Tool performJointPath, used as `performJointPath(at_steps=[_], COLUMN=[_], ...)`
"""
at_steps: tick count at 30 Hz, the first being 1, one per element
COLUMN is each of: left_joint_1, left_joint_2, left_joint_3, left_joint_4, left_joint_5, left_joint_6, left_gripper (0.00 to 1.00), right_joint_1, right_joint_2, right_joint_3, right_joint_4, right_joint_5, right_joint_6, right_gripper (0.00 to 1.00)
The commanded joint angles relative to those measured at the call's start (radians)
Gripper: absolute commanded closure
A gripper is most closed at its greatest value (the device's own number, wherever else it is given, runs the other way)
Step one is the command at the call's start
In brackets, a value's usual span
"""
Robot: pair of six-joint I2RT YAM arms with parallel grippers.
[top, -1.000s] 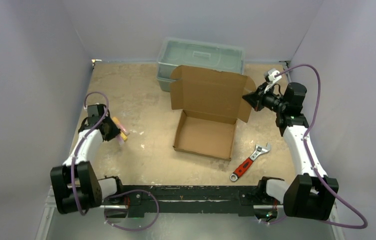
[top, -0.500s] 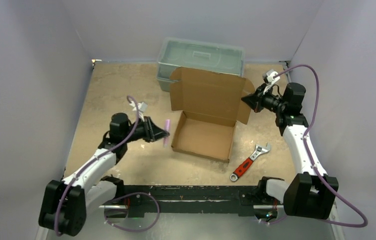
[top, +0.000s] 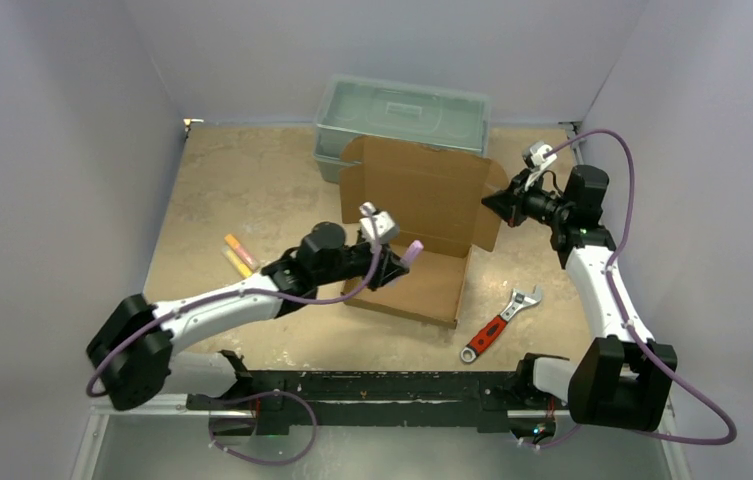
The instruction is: Fold the paper box
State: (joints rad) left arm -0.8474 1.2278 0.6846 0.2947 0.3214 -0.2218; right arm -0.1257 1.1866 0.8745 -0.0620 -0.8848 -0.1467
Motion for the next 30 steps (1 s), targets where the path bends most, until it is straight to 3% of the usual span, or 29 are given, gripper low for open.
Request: performJointPath(at_steps=[1, 4, 8, 10, 15, 17, 21, 24, 30], left_joint_1=[-0.079, -0.118, -0.153, -0.156, -0.150, -0.116, 0.074, 0.227, 0.358], left_joint_2=[0.143, 0.229, 0.308, 0.324, 0.244, 0.176, 0.004, -0.149, -0.345], left_joint_3=[0.162, 0.231, 0.305, 0.325, 0.256, 0.206, 0.047, -0.089, -0.156], left_joint_4=[-0.108, -0.157, -0.235, -0.251, -0.183, -0.168, -0.182, -0.178, -0.472], left_joint_5=[-0.217, -0.296, -0.406, -0.432, -0.553, -0.584, -0.447, -0.404, -0.684], left_joint_6=[0.193, 0.217, 0.244, 0.232, 0.075, -0.036, -0.304, -0.435, -0.681], left_gripper=[0.98, 0.88, 0.65, 0.59, 0.32, 0.27, 0.28, 0.38, 0.60], right_joint_1=[-0.004, -0.004, -0.005, -0.005, -0.005, -0.006, -0.006, -0.008, -0.008], right_joint_2=[-0.001, 0.001, 0.004, 0.004, 0.002, 0.002, 0.001, -0.001, -0.002], right_joint_3=[0.003, 0.004, 0.004, 0.007, 0.006, 0.006, 0.007, 0.008, 0.009], right_joint_4=[-0.007, -0.008, -0.009, -0.010, -0.012, -0.013, -0.014, -0.015, -0.015], right_joint_5=[-0.034, -0.035, -0.037, -0.036, -0.036, -0.036, -0.036, -0.037, -0.036], right_joint_6=[-0.024, -0.026, -0.027, -0.028, -0.029, -0.030, -0.031, -0.030, -0.032], right_gripper=[1.00, 1.00, 1.00, 1.00, 1.00, 1.00, 1.00, 1.00, 1.00])
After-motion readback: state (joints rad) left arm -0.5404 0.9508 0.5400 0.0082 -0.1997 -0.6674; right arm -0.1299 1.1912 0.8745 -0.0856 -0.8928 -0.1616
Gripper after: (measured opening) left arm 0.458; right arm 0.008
